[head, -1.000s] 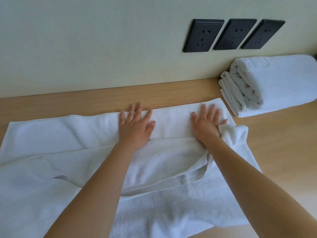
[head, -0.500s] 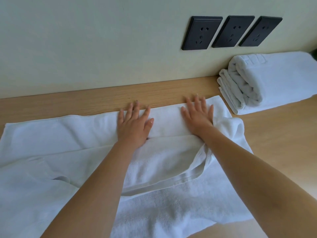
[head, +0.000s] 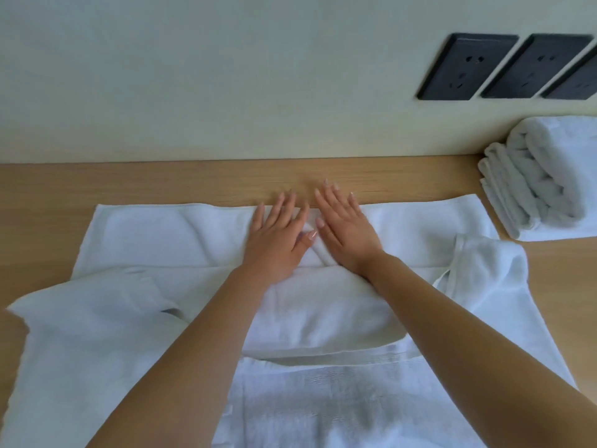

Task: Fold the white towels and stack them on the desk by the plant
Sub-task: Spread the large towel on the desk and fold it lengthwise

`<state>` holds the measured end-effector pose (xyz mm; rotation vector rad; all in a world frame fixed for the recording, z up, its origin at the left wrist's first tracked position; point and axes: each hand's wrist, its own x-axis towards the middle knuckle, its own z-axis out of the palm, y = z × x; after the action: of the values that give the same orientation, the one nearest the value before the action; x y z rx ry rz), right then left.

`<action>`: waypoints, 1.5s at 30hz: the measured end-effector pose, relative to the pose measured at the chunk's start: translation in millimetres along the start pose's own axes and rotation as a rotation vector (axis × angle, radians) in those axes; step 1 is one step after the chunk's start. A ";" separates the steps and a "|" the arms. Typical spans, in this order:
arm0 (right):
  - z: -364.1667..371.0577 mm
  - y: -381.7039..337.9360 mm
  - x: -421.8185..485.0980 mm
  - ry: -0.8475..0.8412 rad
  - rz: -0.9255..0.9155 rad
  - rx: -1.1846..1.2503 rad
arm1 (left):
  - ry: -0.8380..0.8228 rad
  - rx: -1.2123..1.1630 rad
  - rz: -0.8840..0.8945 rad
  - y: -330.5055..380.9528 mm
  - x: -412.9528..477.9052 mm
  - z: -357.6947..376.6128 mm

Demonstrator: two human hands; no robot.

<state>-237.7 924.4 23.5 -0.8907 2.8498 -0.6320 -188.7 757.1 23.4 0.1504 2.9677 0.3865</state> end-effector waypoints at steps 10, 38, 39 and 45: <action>-3.2 12.7 5.7 -0.064 0.144 -0.211 | 0.075 0.082 -0.238 -76.7 -21.1 -15.1; -43.4 9.9 -153.3 -0.165 -0.309 -0.070 | 0.069 0.057 0.428 19.0 -137.7 27.0; -42.9 12.3 -156.2 -0.164 -0.308 -0.111 | 0.072 0.072 0.433 16.8 -137.6 26.9; -37.6 18.4 -159.2 -0.076 -0.324 -0.137 | 0.120 0.090 0.466 10.6 -140.2 22.3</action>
<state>-123.6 1041.2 44.3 -1.3852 2.7287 -0.4209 -46.3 756.3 23.1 0.8656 3.0455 0.3198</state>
